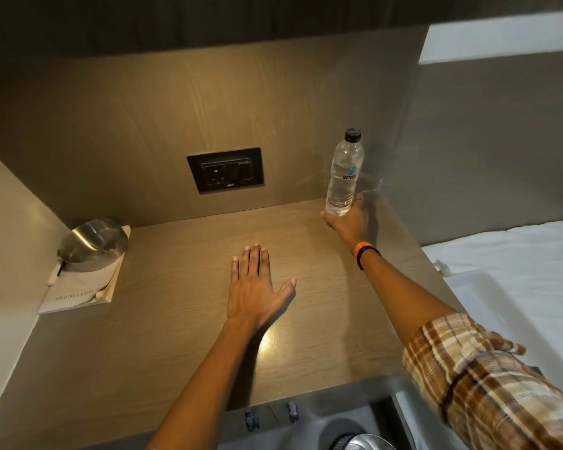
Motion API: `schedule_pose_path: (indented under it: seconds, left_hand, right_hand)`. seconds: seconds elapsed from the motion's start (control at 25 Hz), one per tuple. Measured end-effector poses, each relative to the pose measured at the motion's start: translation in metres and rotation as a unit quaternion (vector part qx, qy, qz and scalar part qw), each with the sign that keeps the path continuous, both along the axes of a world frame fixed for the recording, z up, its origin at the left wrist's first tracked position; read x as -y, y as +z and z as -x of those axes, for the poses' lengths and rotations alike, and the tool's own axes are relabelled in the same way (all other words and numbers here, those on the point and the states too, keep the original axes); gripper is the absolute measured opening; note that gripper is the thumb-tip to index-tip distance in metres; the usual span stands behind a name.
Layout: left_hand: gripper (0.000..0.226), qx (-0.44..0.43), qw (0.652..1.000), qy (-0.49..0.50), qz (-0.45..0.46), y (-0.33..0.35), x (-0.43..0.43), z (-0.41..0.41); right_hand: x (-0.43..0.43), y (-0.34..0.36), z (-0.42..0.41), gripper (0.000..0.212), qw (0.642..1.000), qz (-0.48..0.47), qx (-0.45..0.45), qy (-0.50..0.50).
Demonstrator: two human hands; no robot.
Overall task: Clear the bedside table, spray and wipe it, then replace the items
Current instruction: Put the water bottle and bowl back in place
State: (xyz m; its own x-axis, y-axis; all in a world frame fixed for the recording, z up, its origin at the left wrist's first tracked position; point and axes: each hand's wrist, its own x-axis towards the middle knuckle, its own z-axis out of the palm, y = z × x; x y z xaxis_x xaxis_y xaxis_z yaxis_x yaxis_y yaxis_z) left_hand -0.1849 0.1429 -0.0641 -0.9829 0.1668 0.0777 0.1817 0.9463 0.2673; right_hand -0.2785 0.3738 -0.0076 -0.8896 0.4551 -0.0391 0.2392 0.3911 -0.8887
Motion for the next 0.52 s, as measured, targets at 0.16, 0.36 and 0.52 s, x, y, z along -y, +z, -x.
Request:
schedule_pose_path:
  seconds: [0.16, 0.36, 0.52]
  left_hand:
    - [0.099, 0.012, 0.998, 0.017, -0.06, 0.01, 0.009, -0.009]
    - [0.096, -0.005, 0.997, 0.067, -0.032, 0.006, 0.098, -0.046]
    - [0.092, -0.027, 0.995, 0.1, 0.002, 0.004, 0.195, -0.072]
  right_hand:
    - [0.046, -0.011, -0.044, 0.107, 0.999, 0.003, -0.031, -0.038]
    - [0.164, -0.022, -0.074, 0.075, 0.973, -0.16, -0.068, 0.152]
    - [0.281, -0.009, -0.066, 0.06, 0.94, -0.12, -0.064, 0.312]
